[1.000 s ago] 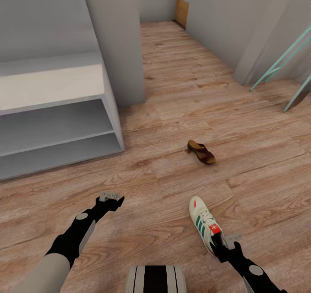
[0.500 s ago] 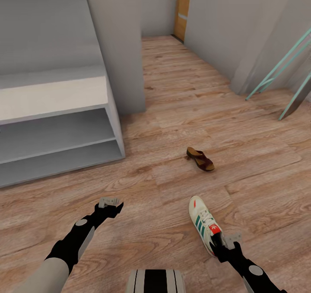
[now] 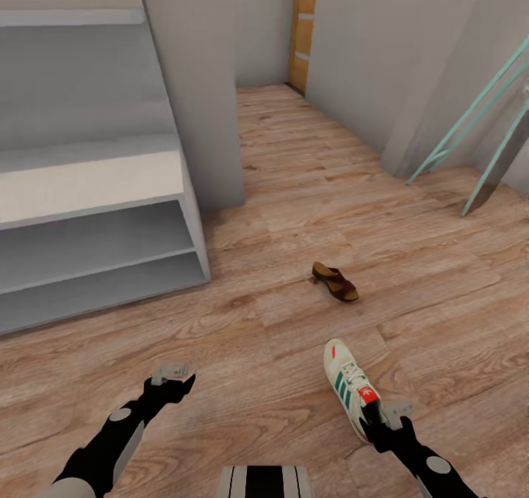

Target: Pick up the two gym shoes and the two sandals from the corridor floor and place them onto the hallstand (shoe rack) in the corridor, making sure they are on the rack and not on the floor. Arrange them so the two gym shoes are next to each other and the two sandals are next to each other.

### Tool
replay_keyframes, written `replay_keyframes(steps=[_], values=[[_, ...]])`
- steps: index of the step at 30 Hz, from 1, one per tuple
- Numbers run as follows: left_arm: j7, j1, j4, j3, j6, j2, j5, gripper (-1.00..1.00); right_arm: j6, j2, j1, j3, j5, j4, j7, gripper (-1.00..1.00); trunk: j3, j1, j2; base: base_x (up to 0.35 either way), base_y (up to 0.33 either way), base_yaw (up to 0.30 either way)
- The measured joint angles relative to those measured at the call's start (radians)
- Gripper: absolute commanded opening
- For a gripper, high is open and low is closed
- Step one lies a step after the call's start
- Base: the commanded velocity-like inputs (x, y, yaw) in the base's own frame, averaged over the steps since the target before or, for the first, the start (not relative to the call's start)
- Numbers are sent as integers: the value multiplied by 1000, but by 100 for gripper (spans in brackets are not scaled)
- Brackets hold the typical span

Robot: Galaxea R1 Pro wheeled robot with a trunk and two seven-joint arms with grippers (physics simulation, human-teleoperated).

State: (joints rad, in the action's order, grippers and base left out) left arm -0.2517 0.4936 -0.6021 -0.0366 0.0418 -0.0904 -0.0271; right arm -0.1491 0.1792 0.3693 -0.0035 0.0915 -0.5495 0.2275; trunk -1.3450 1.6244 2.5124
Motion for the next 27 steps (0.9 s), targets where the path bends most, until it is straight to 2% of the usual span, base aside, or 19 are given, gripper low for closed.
replay_keyframes(steps=[3, 5, 9, 16, 23, 27], values=[[13, -45, 0, -13, 11, -7, 0, 100, -1, 4, -1, 0, 1, 2, -1, -100, 16, -1, -1, 0, 0, -162], [22, -52, -1, -17, 15, -8, -2, 100, -1, 5, -1, 0, 1, 2, -1, -100, 26, -2, -1, 0, 0, -163], [54, -71, 15, -21, 77, -8, 2, 100, -9, 6, -5, 0, 0, 3, -2, -100, 48, -4, -2, 0, 0, -164], [110, -122, 40, -21, 115, -7, 3, 100, -70, -1, -20, -9, -8, 14, -6, -100, 85, -7, -4, 0, 0, -163], [122, -165, 44, -22, 175, -4, -3, 100, -96, -2, -26, -11, -10, 44, -35, -100, 122, -10, -5, 0, 0, -163], [124, -203, 44, -27, 206, -6, -6, 100, -148, -5, -33, -10, -11, 116, -39, -100, 144, -12, -6, 0, 0, -163]])
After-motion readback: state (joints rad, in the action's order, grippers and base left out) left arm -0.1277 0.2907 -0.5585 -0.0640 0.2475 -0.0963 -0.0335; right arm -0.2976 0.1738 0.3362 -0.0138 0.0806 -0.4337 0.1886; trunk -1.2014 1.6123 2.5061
